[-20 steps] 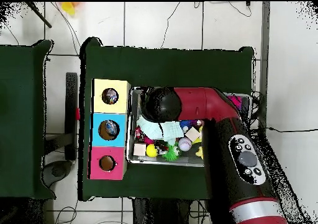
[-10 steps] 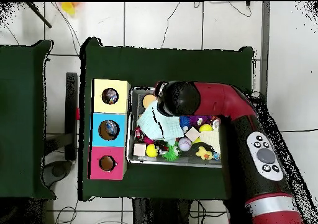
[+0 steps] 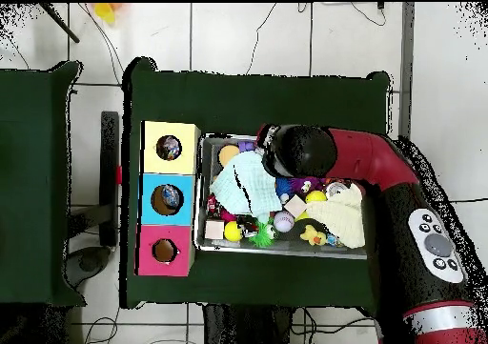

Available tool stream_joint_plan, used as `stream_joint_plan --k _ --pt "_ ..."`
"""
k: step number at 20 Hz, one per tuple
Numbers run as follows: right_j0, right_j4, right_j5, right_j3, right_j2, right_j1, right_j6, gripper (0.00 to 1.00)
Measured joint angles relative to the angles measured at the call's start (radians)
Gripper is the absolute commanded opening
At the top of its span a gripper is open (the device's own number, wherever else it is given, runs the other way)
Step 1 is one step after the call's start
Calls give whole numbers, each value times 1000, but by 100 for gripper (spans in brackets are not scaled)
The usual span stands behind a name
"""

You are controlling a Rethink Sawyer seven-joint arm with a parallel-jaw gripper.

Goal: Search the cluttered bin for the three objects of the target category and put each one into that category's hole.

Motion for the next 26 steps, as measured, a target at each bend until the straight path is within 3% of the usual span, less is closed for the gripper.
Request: stream_joint_plan --k 2,3,26 --pt "-8 -1 0 0 4 4 0 0" --pt "-18 -3 0 0 12 8 0 100" --pt "-43 -34 7 -4 60 8 -3 100"
